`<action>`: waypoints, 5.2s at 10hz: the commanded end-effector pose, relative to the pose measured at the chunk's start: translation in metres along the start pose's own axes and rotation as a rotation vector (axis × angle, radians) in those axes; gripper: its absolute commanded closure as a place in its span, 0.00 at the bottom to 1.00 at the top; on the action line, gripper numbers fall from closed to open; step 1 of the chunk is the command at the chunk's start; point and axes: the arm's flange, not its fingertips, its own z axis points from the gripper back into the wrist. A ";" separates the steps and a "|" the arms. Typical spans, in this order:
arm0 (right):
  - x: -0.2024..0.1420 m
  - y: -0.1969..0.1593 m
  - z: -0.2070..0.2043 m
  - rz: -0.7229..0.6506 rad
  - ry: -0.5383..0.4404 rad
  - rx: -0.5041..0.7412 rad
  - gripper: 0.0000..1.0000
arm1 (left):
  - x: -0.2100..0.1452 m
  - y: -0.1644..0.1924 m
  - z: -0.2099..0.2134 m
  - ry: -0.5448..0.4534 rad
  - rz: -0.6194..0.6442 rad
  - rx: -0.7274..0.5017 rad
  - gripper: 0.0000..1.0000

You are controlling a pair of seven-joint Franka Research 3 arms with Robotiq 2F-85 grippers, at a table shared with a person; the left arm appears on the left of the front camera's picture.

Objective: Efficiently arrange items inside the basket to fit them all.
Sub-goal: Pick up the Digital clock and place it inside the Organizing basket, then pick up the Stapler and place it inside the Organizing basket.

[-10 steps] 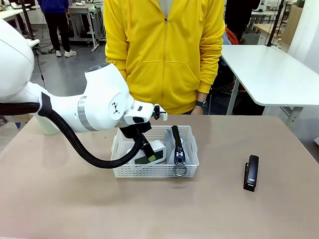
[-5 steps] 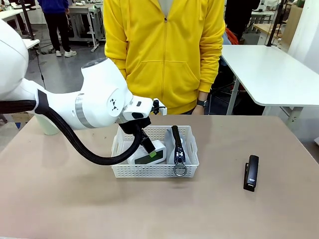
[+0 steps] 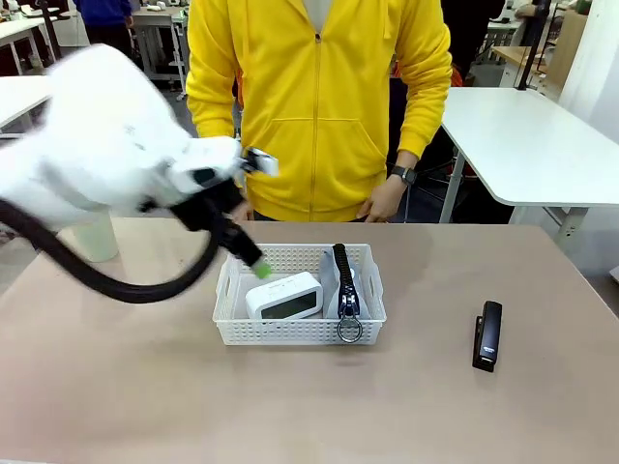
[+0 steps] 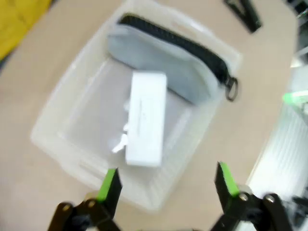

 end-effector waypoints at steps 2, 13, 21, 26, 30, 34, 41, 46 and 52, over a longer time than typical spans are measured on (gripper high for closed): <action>0.003 0.002 0.000 0.006 -0.014 0.021 0.00 | -0.104 -0.002 0.097 -0.063 0.162 -0.187 0.00; 0.003 0.002 0.000 0.006 -0.014 0.021 0.00 | -0.349 0.091 0.193 -0.666 0.551 -0.466 0.00; 0.003 0.002 0.000 0.006 -0.014 0.021 0.00 | -0.349 0.091 0.193 -0.666 0.551 -0.466 0.00; 0.003 0.002 0.000 0.006 -0.014 0.021 0.00 | -0.349 0.091 0.193 -0.666 0.551 -0.466 0.00; -0.013 0.040 -0.035 0.140 0.097 -0.219 0.00 | -0.349 0.091 0.193 -0.666 0.551 -0.466 0.00; -0.054 0.087 -0.130 0.398 0.406 -0.583 0.00 | -0.349 0.091 0.193 -0.666 0.551 -0.466 0.00; -0.188 0.101 -0.285 0.683 0.690 -1.292 0.00 | -0.349 0.091 0.193 -0.666 0.551 -0.466 0.00; -0.203 0.091 -0.299 0.676 0.676 -1.312 0.00 | -0.349 0.091 0.193 -0.666 0.551 -0.466 0.00; -0.216 0.054 -0.323 0.463 0.825 -1.124 0.00 | -0.349 0.091 0.193 -0.666 0.551 -0.466 0.00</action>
